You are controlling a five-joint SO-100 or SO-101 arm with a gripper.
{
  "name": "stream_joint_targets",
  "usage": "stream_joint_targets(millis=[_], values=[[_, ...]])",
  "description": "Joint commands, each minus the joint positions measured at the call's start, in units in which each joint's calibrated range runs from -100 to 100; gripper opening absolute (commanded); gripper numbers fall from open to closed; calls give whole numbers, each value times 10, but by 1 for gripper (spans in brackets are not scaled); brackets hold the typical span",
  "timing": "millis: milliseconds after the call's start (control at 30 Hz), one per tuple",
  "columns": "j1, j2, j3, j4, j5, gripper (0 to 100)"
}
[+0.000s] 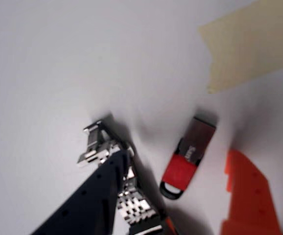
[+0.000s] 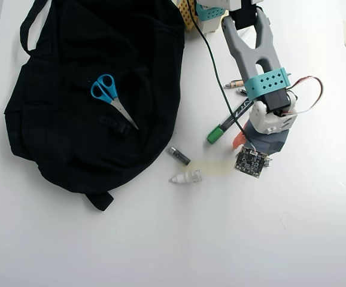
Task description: Put the usb stick into the black bag
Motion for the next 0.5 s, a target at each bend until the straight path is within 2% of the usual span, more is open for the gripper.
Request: stream_joint_targets(millis=[0, 167, 467], values=[[-4, 10, 25, 4, -7, 22], [-3, 9, 26, 5, -10, 1], [-3, 5, 19, 44, -11, 2]])
